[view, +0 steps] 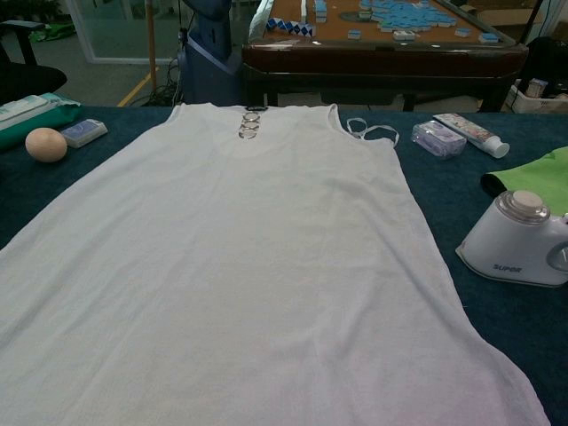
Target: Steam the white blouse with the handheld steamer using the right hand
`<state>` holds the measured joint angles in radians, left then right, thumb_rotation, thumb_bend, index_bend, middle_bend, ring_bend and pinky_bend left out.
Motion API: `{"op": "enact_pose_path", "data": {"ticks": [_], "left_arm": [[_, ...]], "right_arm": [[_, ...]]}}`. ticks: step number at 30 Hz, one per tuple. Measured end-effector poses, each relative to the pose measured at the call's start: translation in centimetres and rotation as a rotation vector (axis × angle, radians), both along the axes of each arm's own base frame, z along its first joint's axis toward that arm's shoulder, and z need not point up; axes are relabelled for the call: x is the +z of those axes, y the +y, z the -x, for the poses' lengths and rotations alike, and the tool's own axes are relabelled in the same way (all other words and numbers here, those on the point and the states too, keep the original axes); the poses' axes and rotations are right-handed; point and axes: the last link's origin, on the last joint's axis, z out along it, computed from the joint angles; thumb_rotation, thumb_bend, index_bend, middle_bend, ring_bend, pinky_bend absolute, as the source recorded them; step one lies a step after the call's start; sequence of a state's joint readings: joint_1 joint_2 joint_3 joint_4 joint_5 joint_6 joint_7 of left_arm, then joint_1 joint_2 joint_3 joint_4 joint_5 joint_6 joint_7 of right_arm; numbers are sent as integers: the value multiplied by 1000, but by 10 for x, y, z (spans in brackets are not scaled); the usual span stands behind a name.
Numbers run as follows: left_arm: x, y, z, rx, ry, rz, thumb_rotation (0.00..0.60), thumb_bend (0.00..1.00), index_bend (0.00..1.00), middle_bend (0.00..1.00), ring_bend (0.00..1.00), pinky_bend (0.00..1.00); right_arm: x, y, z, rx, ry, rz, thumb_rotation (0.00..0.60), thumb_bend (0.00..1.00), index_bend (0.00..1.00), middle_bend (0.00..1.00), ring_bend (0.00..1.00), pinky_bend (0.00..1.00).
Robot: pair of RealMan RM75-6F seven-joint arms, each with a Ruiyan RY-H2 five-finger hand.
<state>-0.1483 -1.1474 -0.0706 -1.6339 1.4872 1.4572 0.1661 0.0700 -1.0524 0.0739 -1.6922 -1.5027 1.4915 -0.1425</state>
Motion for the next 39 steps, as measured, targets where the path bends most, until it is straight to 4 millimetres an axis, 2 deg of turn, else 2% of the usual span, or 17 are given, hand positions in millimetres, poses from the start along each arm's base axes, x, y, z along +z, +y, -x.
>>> {"op": "enact_pose_path", "data": {"ticks": [9, 15, 23, 28, 39], "left_arm": [[-1, 6, -1, -21, 9, 54, 600, 246, 198, 187, 151, 126], [-8, 5, -7, -49, -13, 101, 600, 246, 199, 187, 151, 125], [-20, 0, -13, -76, -59, 163, 600, 246, 199, 187, 151, 126], [-19, -1, -14, -83, -66, 162, 600, 246, 199, 187, 151, 126], [-17, -6, -9, -67, -70, 156, 600, 246, 199, 187, 151, 125]], "right_arm": [[-7, -11, -6, -51, 32, -50, 600, 136, 300, 368, 260, 345], [-19, -27, -10, -92, 67, -104, 600, 113, 308, 369, 263, 345], [-47, -58, -19, -95, 93, -177, 600, 113, 392, 390, 263, 345], [-66, -70, -22, -100, 93, -231, 600, 113, 393, 395, 263, 345], [-81, -78, -8, -161, 108, -259, 600, 113, 409, 416, 263, 345]]}}
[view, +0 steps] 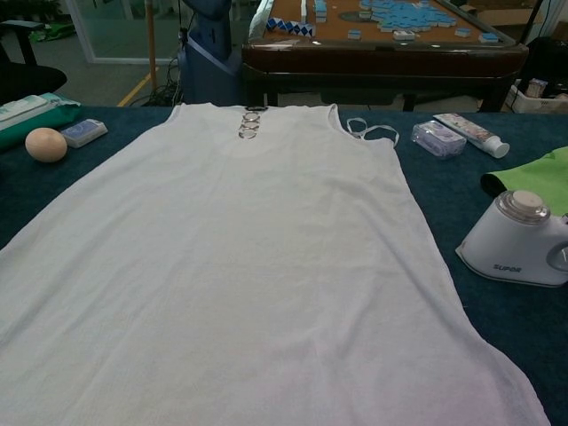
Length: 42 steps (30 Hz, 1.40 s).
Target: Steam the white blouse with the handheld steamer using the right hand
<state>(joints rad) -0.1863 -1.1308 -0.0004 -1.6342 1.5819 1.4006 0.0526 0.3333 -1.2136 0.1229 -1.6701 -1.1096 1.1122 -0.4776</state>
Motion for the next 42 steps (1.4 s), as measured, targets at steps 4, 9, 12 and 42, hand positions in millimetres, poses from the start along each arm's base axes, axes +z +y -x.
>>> {"op": "enact_pose_path", "data": {"ticks": [4, 9, 12, 42], "left_arm": [[-1, 0, 1, 2, -2, 1, 600, 246, 199, 187, 151, 125], [0, -1, 2, 5, -4, -2, 600, 246, 199, 187, 151, 125], [1, -2, 3, 10, -4, -3, 600, 246, 199, 187, 151, 125], [3, -5, 13, 46, -10, -16, 600, 246, 211, 187, 151, 125]], "right_arm": [[-6, -3, 4, -18, 1, -8, 600, 113, 416, 424, 265, 351], [-13, -6, 6, -31, -3, -19, 600, 121, 429, 435, 276, 357], [-17, -8, 7, -39, -5, -28, 600, 143, 440, 448, 291, 365], [-41, -18, 11, -62, -70, -60, 600, 392, 551, 578, 468, 535]]}}
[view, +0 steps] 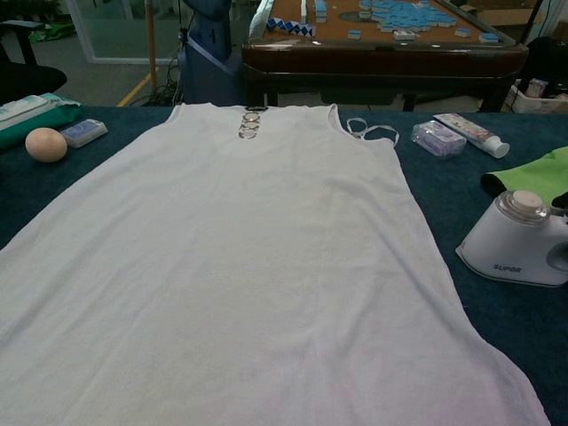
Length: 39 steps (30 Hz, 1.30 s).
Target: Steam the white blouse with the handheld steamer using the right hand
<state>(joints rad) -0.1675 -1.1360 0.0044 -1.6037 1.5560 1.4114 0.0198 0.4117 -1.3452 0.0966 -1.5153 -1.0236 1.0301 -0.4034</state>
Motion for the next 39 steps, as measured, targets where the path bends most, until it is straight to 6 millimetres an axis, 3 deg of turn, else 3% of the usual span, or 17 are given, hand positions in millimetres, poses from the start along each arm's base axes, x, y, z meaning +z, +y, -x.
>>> {"op": "enact_pose_path", "data": {"ticks": [9, 20, 31, 39], "left_arm": [[0, -1, 1, 8, 0, 2, 600, 246, 227, 187, 151, 125], [2, 0, 1, 9, 1, -8, 600, 246, 253, 187, 151, 125], [3, 12, -3, -34, 9, 23, 600, 246, 282, 191, 154, 125], [0, 25, -10, -97, 30, 103, 600, 246, 310, 222, 172, 125]], "right_arm": [[-2, 0, 2, -5, -27, 7, 600, 450, 586, 641, 578, 653], [-2, -2, 7, -28, -129, 27, 600, 511, 719, 778, 779, 786], [-1, -4, 11, 1, -299, 74, 600, 510, 806, 851, 869, 837], [4, -3, 4, 74, -408, 118, 600, 510, 826, 862, 882, 840]]}}
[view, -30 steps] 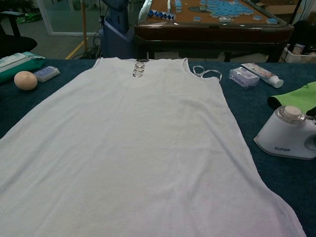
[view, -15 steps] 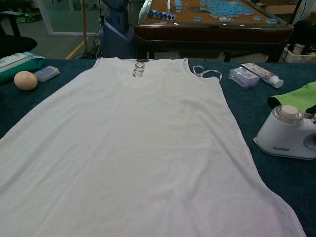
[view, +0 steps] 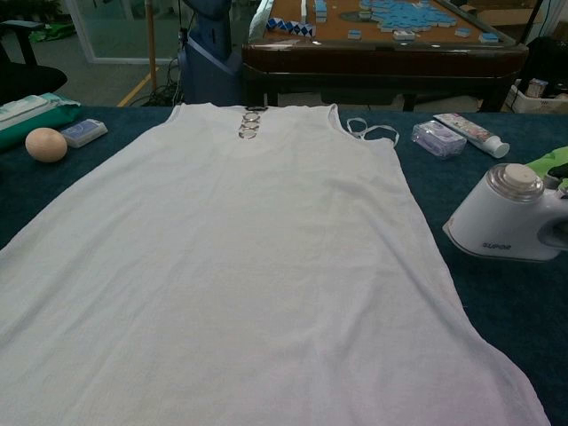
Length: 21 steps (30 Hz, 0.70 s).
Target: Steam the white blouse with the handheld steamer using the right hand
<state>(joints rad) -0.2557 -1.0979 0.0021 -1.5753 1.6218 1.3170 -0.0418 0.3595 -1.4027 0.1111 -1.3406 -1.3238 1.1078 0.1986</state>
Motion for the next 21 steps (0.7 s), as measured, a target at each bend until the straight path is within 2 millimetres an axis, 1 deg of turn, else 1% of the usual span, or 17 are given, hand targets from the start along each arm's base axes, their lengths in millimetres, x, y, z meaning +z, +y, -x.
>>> {"op": "enact_pose_path", "data": {"ticks": [3, 6, 12, 16, 18, 21], "left_arm": [[-4, 4, -5, -33, 6, 51, 600, 246, 321, 238, 191, 125], [-8, 9, -10, -64, 25, 114, 600, 246, 321, 238, 191, 125], [-20, 19, -23, -111, 47, 259, 600, 246, 316, 238, 191, 125], [-30, 21, -27, -123, 91, 350, 600, 246, 294, 238, 190, 123], [-36, 21, -28, -120, 117, 398, 600, 240, 269, 221, 166, 104], [-45, 21, -28, -104, 162, 464, 600, 211, 224, 170, 112, 70]], "right_arm": [[2, -1, -7, 11, -46, 3, 600, 510, 826, 862, 882, 840], [5, -5, -18, 28, -89, 3, 600, 510, 826, 862, 883, 840], [11, -23, -53, 75, -160, 6, 600, 511, 826, 862, 883, 840], [12, -35, -75, 90, -169, 0, 600, 511, 826, 862, 883, 840], [11, -39, -85, 99, -163, -6, 600, 511, 826, 862, 883, 840], [4, -47, -103, 116, -157, -33, 600, 511, 826, 861, 883, 840]]}}
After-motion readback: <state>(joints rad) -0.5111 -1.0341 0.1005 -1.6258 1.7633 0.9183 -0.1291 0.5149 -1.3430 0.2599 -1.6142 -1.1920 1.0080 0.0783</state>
